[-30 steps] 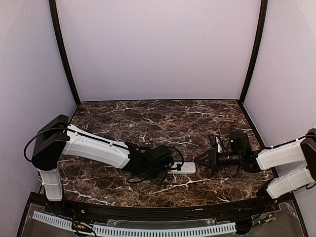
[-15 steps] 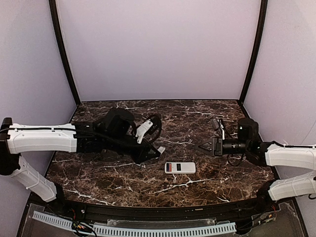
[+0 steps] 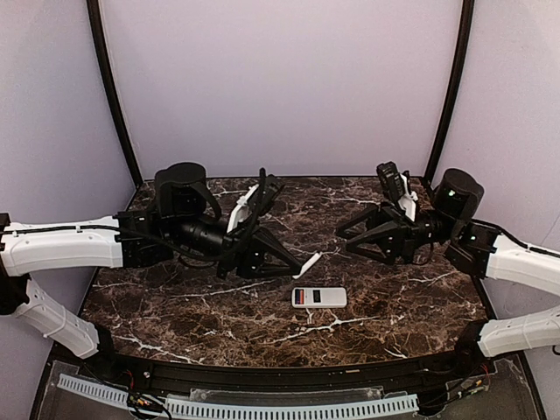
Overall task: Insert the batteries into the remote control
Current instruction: Pass from the left arm to the right
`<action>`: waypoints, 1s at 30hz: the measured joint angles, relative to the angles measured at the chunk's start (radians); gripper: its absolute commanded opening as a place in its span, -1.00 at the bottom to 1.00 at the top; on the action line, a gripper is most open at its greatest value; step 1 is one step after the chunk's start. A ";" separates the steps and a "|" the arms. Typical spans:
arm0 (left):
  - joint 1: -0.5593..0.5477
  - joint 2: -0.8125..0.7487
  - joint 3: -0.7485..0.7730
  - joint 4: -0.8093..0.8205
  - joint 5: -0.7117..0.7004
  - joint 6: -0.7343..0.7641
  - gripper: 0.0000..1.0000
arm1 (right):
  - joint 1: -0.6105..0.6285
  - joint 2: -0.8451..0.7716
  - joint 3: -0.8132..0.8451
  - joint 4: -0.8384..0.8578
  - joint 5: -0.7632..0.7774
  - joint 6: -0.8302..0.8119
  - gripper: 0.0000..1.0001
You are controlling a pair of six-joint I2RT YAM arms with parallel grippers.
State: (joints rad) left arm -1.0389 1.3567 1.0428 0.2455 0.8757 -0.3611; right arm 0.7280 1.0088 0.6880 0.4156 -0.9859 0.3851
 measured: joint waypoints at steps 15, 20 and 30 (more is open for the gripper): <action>-0.009 -0.001 -0.012 0.293 0.106 -0.185 -0.99 | 0.182 0.117 0.110 0.011 -0.072 -0.040 -0.20; -0.020 0.005 -0.013 0.347 0.121 -0.219 -0.99 | 0.208 0.140 0.150 0.012 -0.071 -0.051 -0.21; -0.025 0.023 -0.037 0.416 0.130 -0.266 -0.99 | 0.240 0.166 0.183 0.027 -0.072 -0.062 -0.51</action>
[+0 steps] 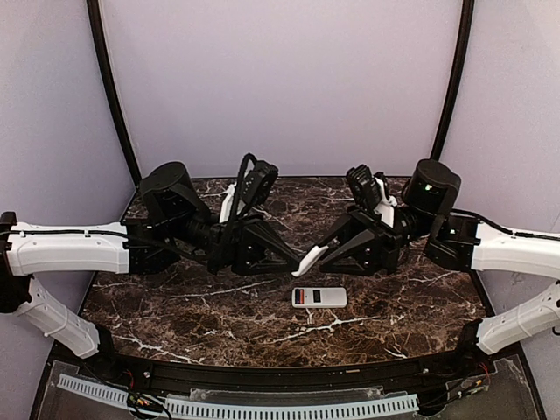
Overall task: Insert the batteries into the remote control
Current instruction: Pass from the left arm to the right, then pass from the right arm to the left
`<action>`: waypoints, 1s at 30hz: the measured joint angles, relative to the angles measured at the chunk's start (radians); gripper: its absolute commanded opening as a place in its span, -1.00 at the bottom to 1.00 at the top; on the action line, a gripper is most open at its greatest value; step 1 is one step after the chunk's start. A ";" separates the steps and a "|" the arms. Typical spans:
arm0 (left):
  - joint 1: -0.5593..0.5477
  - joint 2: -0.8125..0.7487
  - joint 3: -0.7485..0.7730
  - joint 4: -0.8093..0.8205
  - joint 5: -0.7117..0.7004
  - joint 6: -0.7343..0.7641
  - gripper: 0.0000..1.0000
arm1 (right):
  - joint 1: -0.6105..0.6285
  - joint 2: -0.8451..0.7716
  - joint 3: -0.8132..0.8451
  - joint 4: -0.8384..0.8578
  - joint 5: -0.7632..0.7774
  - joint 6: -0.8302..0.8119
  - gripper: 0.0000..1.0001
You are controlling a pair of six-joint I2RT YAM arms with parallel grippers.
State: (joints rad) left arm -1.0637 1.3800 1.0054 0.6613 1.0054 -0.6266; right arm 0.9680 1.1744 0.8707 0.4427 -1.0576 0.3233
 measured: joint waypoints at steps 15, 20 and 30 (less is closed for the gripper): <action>0.000 0.003 -0.014 0.019 -0.006 0.000 -0.27 | 0.027 0.000 0.010 0.016 -0.009 0.003 -1.00; 0.026 -0.024 -0.011 -0.142 -0.085 0.118 0.65 | 0.028 0.000 0.023 -0.028 0.016 0.002 -1.00; 0.043 -0.248 0.041 -0.682 -0.513 0.741 0.91 | -0.082 0.016 0.008 -0.173 0.052 0.062 -1.00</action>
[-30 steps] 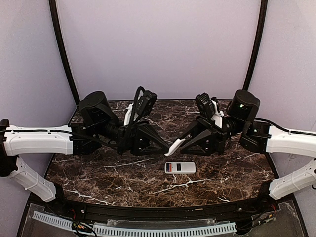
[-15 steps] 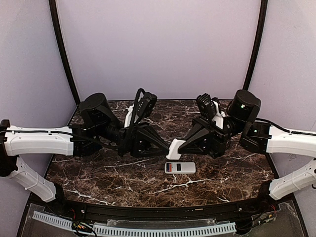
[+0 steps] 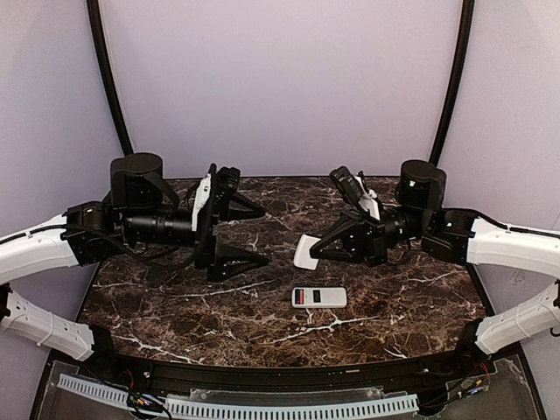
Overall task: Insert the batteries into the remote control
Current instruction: Pass from the right arm to the left
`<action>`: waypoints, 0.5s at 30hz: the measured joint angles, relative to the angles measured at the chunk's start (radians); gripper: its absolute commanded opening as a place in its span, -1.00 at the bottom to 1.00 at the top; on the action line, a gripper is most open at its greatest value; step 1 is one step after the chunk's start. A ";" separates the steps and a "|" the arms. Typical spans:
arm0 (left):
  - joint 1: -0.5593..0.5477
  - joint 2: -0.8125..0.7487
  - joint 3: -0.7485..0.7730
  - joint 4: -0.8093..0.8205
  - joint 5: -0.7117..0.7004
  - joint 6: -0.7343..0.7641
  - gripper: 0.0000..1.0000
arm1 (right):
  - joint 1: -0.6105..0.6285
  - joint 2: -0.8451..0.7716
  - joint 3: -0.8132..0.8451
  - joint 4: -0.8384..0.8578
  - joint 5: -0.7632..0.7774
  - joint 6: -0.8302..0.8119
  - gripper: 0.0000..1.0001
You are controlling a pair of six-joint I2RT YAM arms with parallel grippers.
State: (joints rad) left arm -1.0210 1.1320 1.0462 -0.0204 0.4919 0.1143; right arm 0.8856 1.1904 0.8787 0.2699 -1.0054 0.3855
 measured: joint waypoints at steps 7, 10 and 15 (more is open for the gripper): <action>-0.111 0.037 0.019 -0.191 -0.272 0.433 0.86 | -0.077 0.106 -0.040 -0.052 -0.032 0.092 -1.00; -0.148 0.094 0.027 -0.228 -0.335 0.552 0.80 | -0.084 0.146 -0.043 -0.063 -0.051 0.116 -1.00; -0.155 0.176 0.051 -0.267 -0.379 0.663 0.75 | -0.084 0.199 -0.048 -0.050 -0.085 0.149 -1.00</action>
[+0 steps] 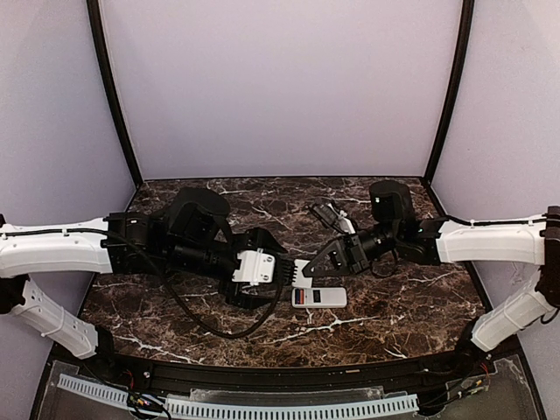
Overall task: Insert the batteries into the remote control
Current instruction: Pass from the right arm to the left
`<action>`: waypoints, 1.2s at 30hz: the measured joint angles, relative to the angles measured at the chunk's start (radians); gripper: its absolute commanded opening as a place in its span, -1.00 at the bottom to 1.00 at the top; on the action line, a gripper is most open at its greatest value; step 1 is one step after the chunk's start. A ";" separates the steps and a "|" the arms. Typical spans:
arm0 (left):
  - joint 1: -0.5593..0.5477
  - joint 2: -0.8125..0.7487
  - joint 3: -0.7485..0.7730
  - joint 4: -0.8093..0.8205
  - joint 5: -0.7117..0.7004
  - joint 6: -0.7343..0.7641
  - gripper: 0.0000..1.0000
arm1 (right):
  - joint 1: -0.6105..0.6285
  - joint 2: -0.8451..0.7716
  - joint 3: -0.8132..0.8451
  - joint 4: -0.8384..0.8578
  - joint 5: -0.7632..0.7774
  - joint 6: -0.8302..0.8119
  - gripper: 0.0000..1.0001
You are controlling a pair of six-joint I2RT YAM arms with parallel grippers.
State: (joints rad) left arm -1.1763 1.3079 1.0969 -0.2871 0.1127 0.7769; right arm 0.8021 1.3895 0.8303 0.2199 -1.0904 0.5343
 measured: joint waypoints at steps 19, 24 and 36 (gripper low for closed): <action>0.000 0.139 0.071 0.028 -0.015 0.031 0.23 | -0.006 0.086 -0.019 0.126 -0.040 0.087 -1.00; 0.000 0.139 0.071 0.053 -0.014 0.027 0.22 | -0.010 0.089 -0.020 0.139 -0.040 0.096 -1.00; 0.008 0.140 0.071 0.060 0.007 0.022 -0.38 | -0.012 0.092 -0.021 0.151 -0.043 0.103 -0.60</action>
State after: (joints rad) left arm -1.1679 1.4475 1.1679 -0.2268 0.1196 0.7986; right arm 0.7902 1.4811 0.8097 0.3706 -1.1332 0.6373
